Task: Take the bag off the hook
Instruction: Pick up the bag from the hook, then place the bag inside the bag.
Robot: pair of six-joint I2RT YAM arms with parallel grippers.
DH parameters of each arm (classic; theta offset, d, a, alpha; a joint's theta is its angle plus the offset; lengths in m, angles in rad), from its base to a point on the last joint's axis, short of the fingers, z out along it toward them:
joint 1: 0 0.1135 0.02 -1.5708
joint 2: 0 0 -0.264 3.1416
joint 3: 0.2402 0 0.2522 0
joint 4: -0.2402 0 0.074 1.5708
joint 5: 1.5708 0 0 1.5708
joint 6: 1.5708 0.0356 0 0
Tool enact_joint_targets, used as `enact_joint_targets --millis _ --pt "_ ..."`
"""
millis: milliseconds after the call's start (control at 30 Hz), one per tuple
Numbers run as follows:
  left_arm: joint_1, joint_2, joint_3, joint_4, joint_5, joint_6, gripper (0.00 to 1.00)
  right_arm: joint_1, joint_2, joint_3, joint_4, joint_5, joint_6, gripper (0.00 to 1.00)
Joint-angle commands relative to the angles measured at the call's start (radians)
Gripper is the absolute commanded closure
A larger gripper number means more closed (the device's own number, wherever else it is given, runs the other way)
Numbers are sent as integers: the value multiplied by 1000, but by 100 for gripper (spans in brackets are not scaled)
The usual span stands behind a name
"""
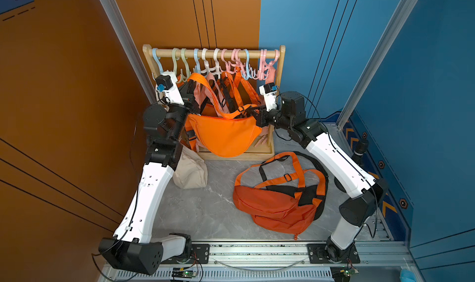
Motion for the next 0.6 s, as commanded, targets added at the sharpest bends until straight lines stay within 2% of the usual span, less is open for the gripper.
enact_joint_targets --millis 0,233,567 --pt "-28 -67 -45 -1 -28 20 100 41 -97 -79 15 71 -56 100" --pt "-102 -210 -154 -34 -55 28 100 92 -296 -314 71 149 -34 100" --pt "-223 -416 -283 -136 -81 9 100 214 -538 -560 42 257 -35 100"
